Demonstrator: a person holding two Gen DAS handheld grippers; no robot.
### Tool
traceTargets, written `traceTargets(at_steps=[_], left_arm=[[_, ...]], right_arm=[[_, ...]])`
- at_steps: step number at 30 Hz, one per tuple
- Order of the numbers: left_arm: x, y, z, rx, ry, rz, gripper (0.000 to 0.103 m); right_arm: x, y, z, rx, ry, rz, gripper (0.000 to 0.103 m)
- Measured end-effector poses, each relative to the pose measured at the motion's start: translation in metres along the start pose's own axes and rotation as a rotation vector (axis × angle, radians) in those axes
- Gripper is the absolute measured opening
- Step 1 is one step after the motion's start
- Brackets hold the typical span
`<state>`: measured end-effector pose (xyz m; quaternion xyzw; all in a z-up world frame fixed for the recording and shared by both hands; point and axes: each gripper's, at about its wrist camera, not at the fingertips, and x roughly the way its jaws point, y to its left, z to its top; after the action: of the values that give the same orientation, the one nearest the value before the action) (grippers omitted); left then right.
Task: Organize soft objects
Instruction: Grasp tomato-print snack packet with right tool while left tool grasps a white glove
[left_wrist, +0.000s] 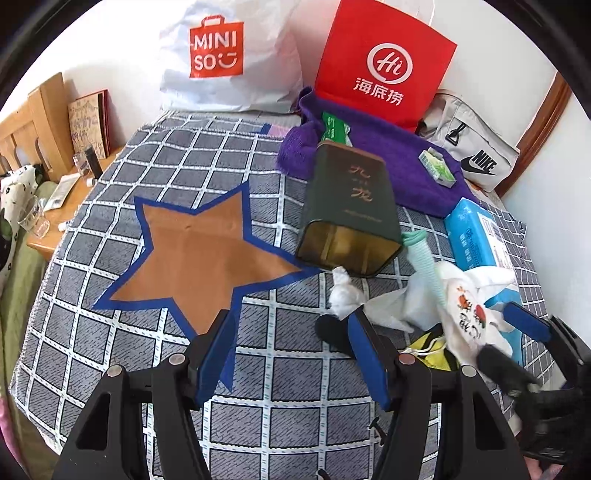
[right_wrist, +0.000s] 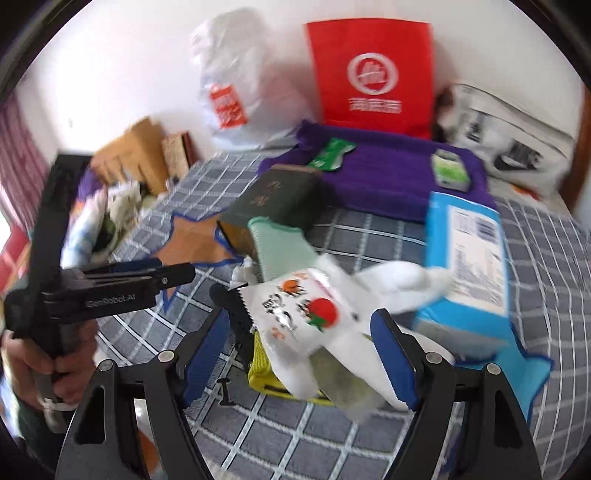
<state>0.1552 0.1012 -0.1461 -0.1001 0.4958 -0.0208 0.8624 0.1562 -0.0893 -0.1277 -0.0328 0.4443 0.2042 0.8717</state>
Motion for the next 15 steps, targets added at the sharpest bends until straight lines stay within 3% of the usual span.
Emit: traceTargets(at_steps=[5, 7, 12, 15], left_arm=[[0.004, 0.006, -0.002, -0.005, 0.008, -0.008, 0.061], [0.006, 0.007, -0.002, -0.009, 0.012, -0.010, 0.061], [0.008, 0.006, -0.003, -0.011, 0.024, -0.039, 0.061], [0.008, 0.002, -0.007, -0.003, 0.028, -0.033, 0.061]], right_arm=[[0.027, -0.001, 0.002, -0.023, 0.065, -0.004, 0.077], [0.024, -0.005, 0.002, -0.026, 0.048, 0.001, 0.061], [0.005, -0.012, -0.001, -0.014, 0.011, 0.063, 0.053], [-0.008, -0.015, -0.003, -0.009, -0.017, 0.058, 0.053]])
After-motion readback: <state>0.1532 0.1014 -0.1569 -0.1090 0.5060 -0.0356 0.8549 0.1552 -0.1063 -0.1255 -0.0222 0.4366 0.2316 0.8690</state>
